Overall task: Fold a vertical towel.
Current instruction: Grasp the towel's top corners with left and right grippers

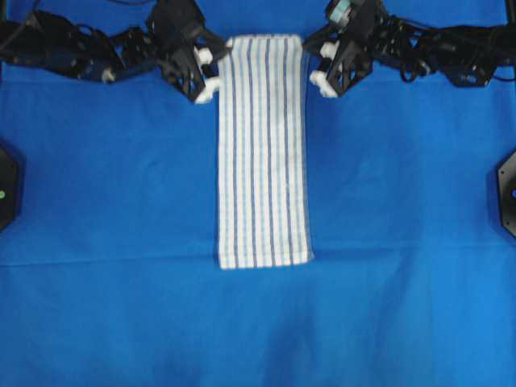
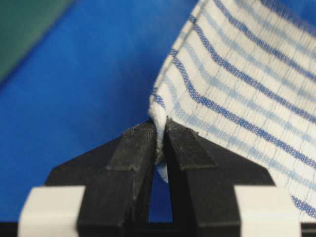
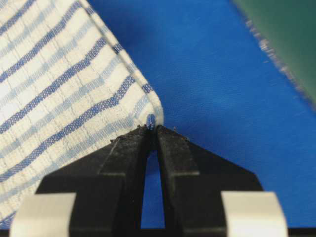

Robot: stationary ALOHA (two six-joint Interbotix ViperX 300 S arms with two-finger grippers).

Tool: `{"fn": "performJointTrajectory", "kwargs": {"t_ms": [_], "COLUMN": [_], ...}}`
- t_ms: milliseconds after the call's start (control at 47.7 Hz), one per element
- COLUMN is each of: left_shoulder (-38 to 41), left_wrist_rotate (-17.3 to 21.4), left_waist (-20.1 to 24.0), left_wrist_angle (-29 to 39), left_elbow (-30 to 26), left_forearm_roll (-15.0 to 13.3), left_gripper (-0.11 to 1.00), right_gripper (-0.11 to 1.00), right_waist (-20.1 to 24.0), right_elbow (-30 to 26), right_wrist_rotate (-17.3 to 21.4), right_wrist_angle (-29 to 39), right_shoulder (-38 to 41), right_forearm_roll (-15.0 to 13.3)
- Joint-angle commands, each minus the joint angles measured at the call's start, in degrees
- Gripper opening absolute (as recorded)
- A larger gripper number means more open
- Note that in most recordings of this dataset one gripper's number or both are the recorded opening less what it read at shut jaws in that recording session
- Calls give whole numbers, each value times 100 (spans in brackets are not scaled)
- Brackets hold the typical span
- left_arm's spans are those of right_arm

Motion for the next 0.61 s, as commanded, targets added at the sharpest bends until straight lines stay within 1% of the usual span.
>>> {"fn": "performJointTrajectory", "kwargs": {"t_ms": [0,231,398,587], "left_shoulder": [-246,-299,-580,-1169], "left_wrist_rotate": [26,97,105,132], "left_waist": [132,79,-176,-519], "left_wrist_angle": [79,220,290,598], "left_elbow": [-132,-211,-114,18], "left_forearm_roll": [0,0,0,0], "left_gripper": [4,4,4,4], "right_gripper": [9,9,9,9], "right_waist": [-123,-158,-79,193], "right_elbow": [-88,-70,70,290], "right_wrist_rotate": [-9,-18,-9,0], "right_wrist_angle": [-18,-18,105,281], "right_shoulder": [-202,-378,-782,-1389], "right_forearm_roll": [0,0,-9,0]}}
